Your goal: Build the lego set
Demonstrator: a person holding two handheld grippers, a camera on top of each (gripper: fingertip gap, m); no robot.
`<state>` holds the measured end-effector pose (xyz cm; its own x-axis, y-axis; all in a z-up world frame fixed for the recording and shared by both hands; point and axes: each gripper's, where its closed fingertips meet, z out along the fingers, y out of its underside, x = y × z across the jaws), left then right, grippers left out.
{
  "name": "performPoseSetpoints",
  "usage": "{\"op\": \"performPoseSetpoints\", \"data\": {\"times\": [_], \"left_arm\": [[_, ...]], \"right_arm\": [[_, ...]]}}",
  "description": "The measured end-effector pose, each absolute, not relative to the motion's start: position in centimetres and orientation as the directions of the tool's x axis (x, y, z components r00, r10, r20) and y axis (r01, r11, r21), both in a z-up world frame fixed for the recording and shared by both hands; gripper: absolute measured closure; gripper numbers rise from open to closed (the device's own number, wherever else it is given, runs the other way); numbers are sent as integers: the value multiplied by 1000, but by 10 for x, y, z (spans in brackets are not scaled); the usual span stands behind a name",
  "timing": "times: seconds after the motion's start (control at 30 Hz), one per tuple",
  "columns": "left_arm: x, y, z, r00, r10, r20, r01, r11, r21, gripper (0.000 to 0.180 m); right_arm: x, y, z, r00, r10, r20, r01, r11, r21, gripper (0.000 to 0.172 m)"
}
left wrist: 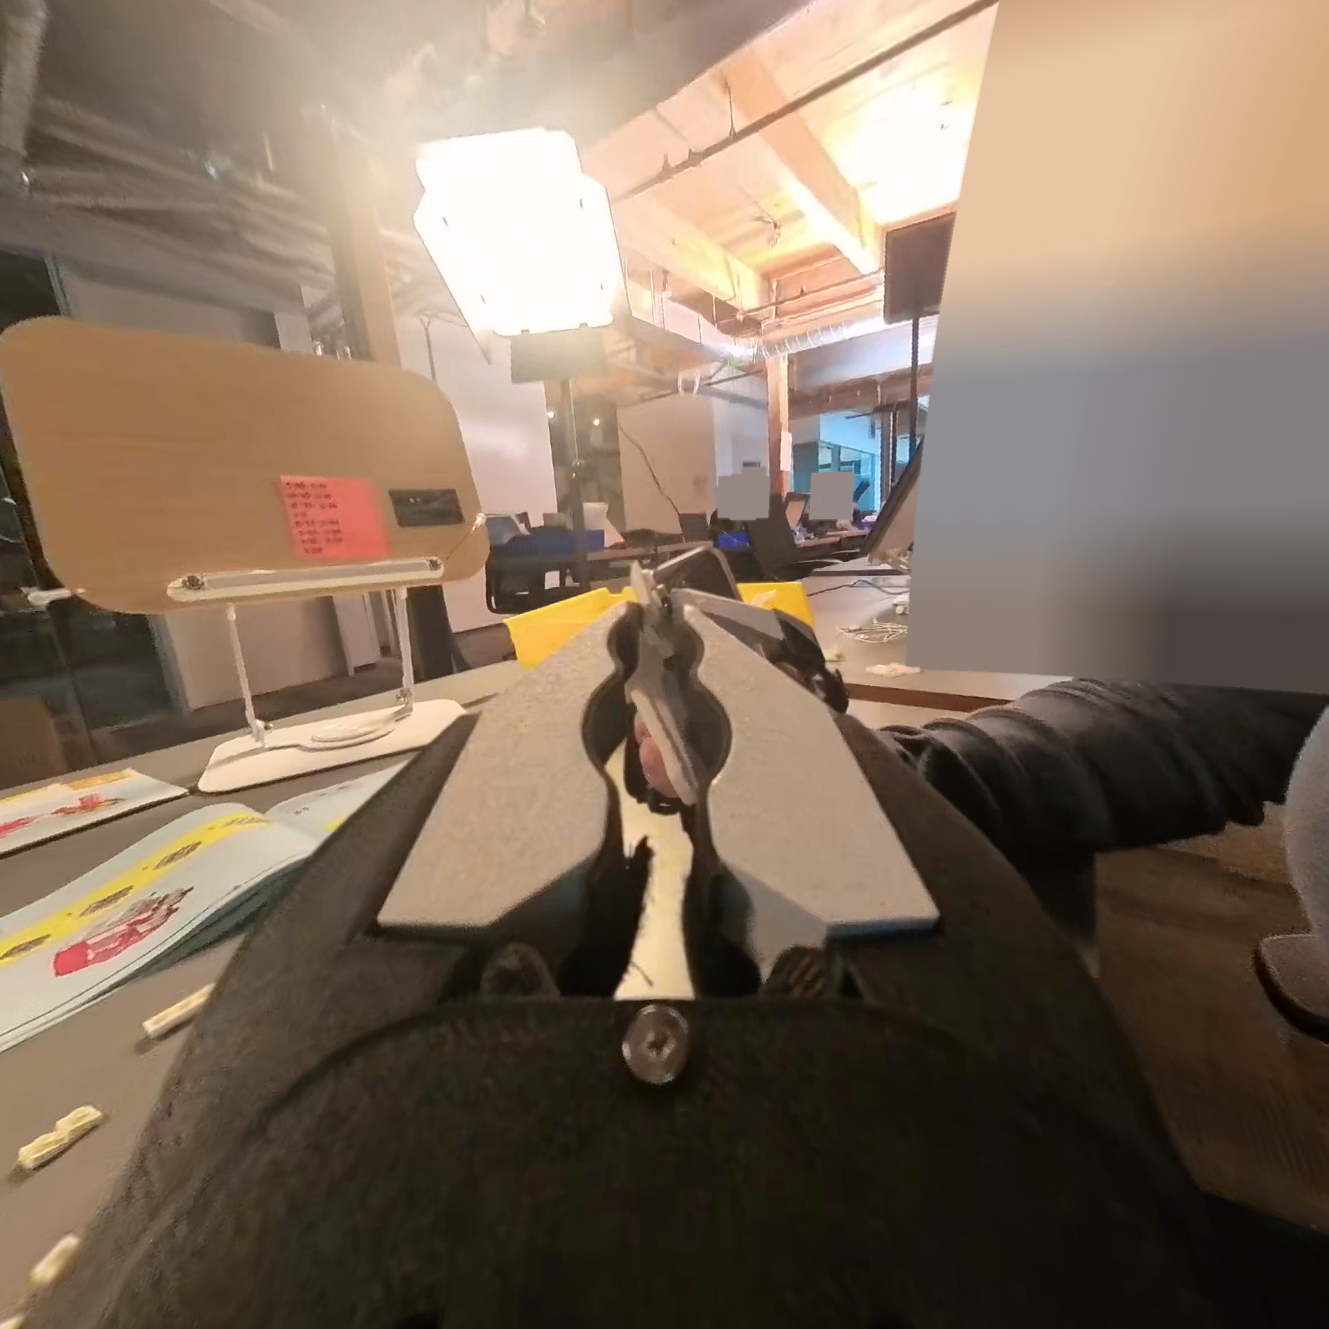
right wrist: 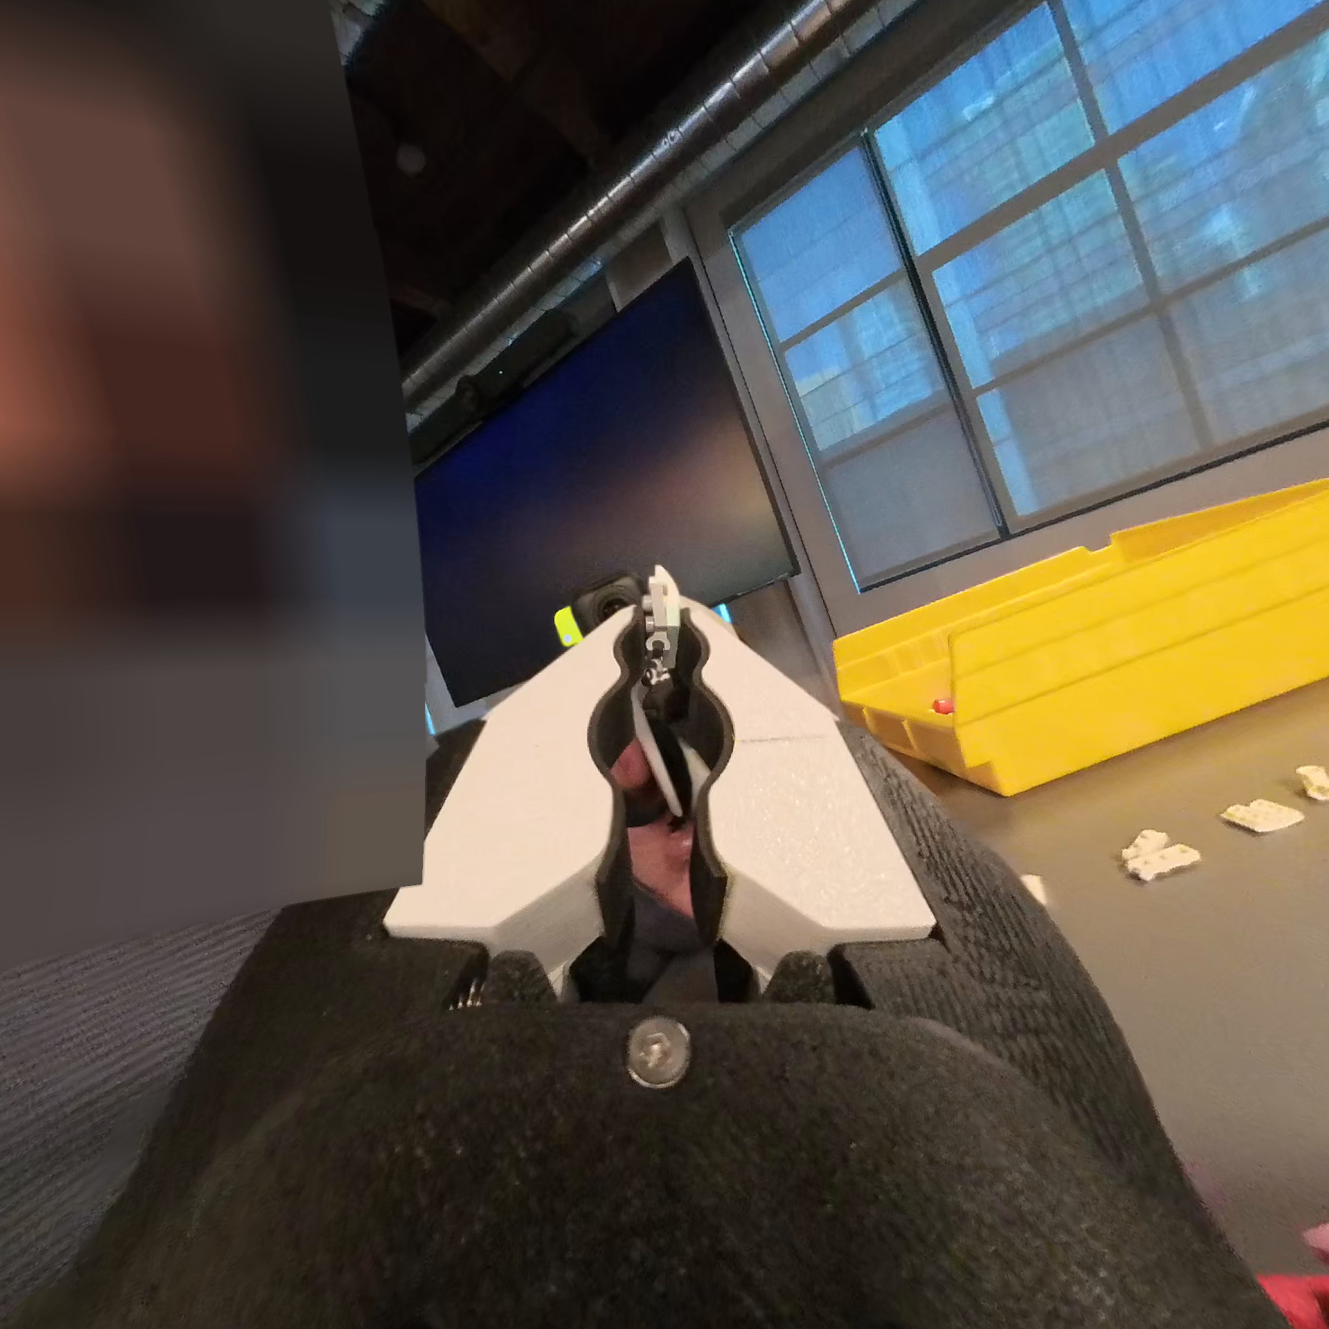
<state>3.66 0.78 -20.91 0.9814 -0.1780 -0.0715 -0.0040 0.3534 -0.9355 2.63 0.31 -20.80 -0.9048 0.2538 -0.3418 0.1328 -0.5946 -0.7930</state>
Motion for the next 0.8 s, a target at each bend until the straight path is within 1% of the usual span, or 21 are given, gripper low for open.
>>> {"op": "performPoseSetpoints", "data": {"times": [0.03, 0.27, 0.43, 0.7, 0.73, 0.8], "left_arm": [[36, 9, -210, 982, -181, -58, 8, 345, -939, 174], [36, 9, -212, 957, -285, 43, 139, 327, -935, 174], [34, 8, -213, 953, -296, 60, 160, 328, -931, 175], [30, 9, -219, 966, -258, 27, 109, 308, -945, 175], [28, 8, -222, 966, -258, 16, 93, 289, -953, 175], [23, 7, -233, 972, -224, -70, -17, 231, -973, 174]], "right_arm": [[25, 4, -209, -903, 272, -333, 117, -591, -798, 165], [26, 4, -210, -905, 283, -317, 102, -579, -809, 165], [23, 2, -211, -896, 284, -342, 131, -568, -813, 165], [19, 3, -217, -883, 316, -346, 144, -521, -842, 165], [18, 3, -220, -878, 343, -335, 137, -490, -861, 165], [13, 2, -230, -855, 451, -256, 84, -366, -927, 165]]}}
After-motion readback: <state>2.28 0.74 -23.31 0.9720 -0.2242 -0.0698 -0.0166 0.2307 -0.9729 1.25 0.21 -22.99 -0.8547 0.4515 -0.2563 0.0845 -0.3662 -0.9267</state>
